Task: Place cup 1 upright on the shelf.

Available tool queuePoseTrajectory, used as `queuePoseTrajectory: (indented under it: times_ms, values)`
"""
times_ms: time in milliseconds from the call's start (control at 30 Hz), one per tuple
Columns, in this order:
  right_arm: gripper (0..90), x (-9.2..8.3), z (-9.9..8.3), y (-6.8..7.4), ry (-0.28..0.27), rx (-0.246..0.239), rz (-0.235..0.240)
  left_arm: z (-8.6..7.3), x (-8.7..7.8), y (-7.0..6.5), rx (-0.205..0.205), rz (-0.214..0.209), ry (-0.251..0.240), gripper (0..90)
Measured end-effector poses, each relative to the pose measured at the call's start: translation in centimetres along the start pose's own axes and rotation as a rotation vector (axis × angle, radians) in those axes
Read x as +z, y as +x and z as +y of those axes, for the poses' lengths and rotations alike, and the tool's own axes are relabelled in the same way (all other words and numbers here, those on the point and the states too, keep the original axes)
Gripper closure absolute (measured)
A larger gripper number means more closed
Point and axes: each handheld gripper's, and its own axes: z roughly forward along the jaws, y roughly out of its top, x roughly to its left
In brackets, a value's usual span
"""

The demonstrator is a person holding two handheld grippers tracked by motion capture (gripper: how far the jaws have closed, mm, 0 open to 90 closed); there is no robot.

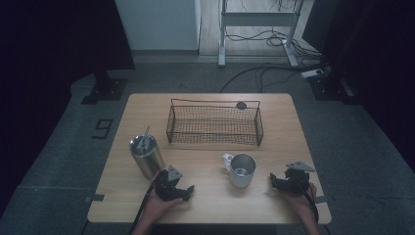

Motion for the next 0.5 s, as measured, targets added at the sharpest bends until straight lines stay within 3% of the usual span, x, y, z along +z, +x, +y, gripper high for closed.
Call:
queuePoseTrajectory:
  times_ms: [500]
  values:
    - [14.2,-0.07,-0.07,0.22,-0.008,0.015,-0.018,0.08,0.02,0.06,-0.005,0.003,-0.006,10.6]
